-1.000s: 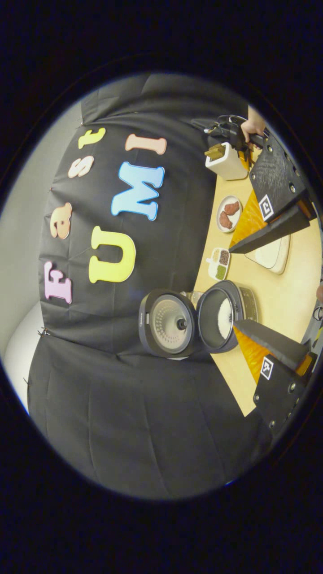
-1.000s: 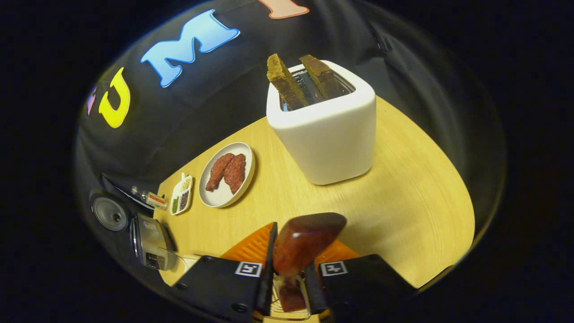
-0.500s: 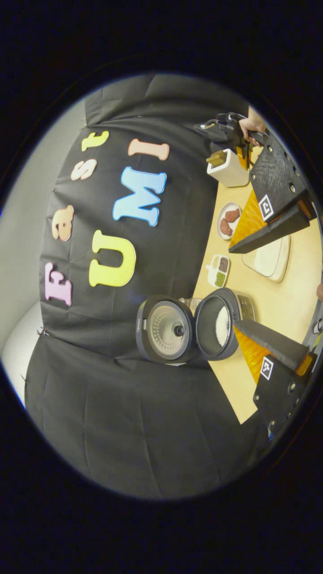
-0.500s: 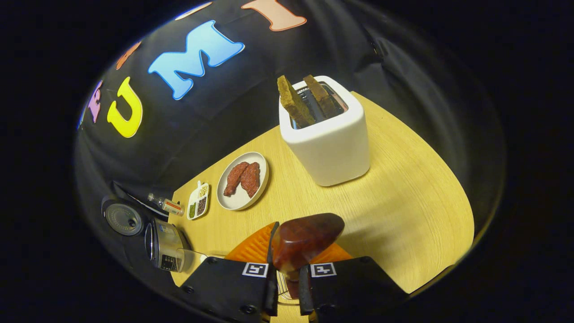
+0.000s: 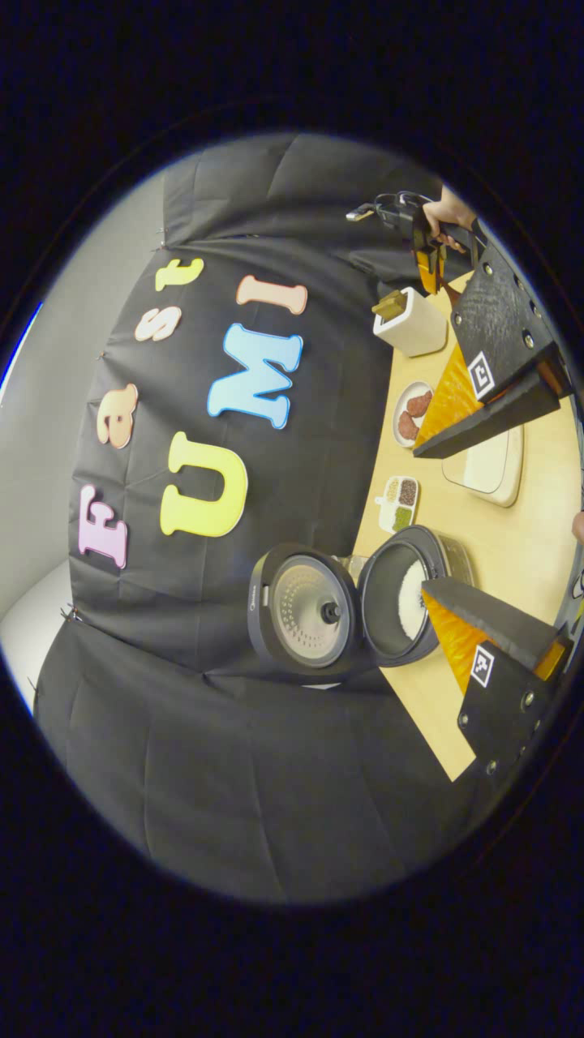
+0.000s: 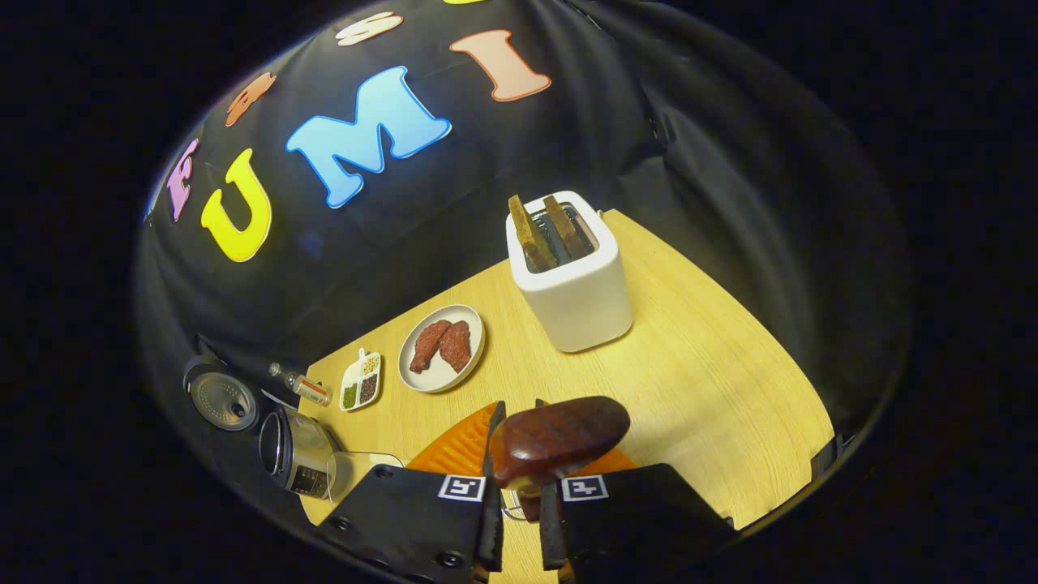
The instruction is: Close the left gripper, press the button to open the rice cooker; take a wooden spoon from the chopstick holder with the right hand, scoop a spoonful of rice and pour it into the rice cooker, then put the wooden spoon back into the chopstick holder.
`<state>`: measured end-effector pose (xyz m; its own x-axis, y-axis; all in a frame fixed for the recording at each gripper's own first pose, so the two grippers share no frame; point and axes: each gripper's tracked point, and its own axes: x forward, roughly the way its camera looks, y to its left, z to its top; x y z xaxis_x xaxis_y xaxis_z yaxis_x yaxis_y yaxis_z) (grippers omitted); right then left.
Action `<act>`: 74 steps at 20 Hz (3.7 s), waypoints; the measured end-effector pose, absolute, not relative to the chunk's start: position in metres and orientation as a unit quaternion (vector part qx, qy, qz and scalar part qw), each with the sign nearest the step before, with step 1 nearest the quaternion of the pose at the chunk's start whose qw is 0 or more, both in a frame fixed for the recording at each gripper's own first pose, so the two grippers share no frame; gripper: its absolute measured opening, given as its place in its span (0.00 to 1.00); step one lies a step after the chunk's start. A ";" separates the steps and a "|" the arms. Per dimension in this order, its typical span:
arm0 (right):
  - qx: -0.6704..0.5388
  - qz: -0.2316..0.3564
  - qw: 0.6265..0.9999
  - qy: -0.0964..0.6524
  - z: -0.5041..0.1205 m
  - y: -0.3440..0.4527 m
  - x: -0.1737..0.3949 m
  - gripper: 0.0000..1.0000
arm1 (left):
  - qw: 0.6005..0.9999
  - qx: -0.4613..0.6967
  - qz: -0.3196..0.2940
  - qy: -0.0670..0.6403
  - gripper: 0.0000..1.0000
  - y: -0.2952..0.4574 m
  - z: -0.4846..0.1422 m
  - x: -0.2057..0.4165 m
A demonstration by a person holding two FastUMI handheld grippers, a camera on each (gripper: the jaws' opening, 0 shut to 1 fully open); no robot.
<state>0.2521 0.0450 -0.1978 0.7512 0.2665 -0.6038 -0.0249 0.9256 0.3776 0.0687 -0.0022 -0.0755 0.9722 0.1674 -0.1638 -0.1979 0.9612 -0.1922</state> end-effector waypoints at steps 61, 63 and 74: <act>-0.108 0.189 0.895 0.389 -0.294 0.321 0.176 0.20 | 0.977 -0.127 0.136 0.100 0.94 0.193 -0.151 0.011; -0.108 0.195 0.890 0.398 -0.298 0.330 0.171 0.20 | 0.977 -0.127 0.142 0.094 0.94 0.194 -0.150 0.000; 0.034 0.183 0.877 0.442 -0.288 0.318 0.165 0.17 | 0.978 -0.114 0.151 0.091 0.96 0.191 -0.149 -0.021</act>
